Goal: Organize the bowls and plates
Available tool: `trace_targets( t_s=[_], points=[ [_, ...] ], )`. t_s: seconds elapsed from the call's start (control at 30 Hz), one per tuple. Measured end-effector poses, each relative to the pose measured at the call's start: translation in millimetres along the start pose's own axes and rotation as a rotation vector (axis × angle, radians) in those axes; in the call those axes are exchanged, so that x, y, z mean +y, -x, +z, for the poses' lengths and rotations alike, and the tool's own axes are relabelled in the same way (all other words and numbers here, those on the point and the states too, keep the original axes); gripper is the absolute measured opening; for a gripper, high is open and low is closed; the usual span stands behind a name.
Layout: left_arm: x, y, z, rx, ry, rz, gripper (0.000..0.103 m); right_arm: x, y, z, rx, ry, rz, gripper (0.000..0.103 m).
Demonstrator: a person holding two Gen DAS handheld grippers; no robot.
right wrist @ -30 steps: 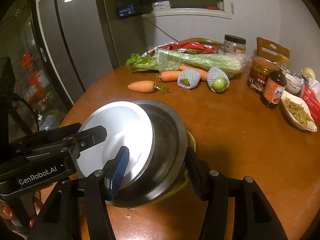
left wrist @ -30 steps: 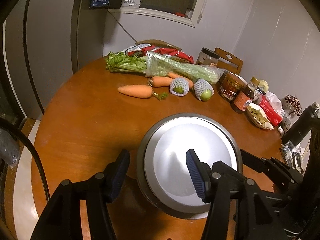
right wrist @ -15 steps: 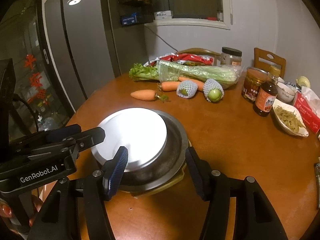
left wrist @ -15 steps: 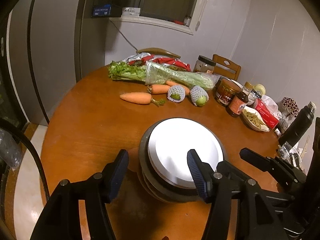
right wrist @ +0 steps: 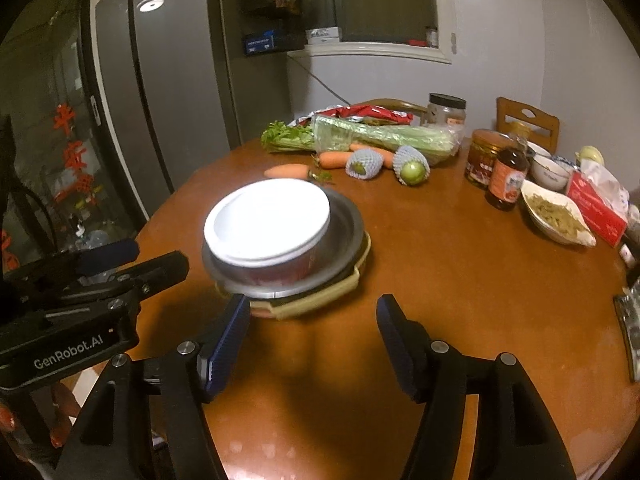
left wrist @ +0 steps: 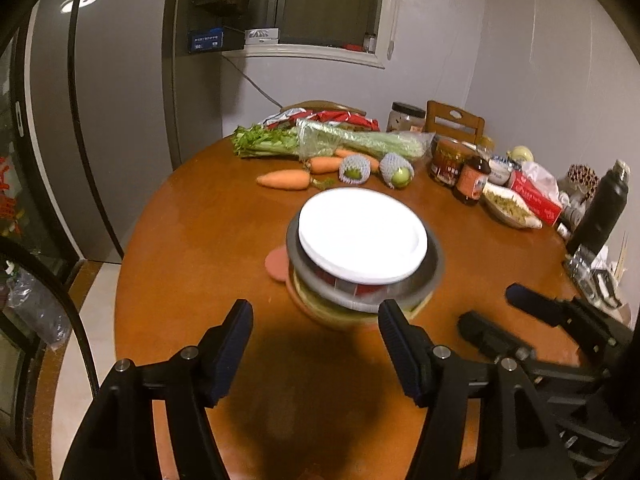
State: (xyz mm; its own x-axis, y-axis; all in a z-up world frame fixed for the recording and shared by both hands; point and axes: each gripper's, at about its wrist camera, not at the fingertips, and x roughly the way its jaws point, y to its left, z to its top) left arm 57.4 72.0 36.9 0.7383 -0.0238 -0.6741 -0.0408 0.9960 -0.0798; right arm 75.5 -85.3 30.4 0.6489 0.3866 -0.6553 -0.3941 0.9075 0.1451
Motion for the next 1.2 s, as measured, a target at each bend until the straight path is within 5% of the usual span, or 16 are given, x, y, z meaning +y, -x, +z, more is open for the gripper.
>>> trace_targets(
  t_s=[0.43, 1.2],
  points=[
    [-10.6, 4.6, -38.9, 0.049, 0.002, 0.018, 0.066, -15.3, 23.3, -37.6, -0.002, -0.054, -0.059, 0.069],
    [-30.1, 6.5, -49.3, 0.064, -0.021, 0.003, 0.067, -21.6, 46.5, -60.1, -0.021, -0.077, -0.066, 0.069]
  ],
)
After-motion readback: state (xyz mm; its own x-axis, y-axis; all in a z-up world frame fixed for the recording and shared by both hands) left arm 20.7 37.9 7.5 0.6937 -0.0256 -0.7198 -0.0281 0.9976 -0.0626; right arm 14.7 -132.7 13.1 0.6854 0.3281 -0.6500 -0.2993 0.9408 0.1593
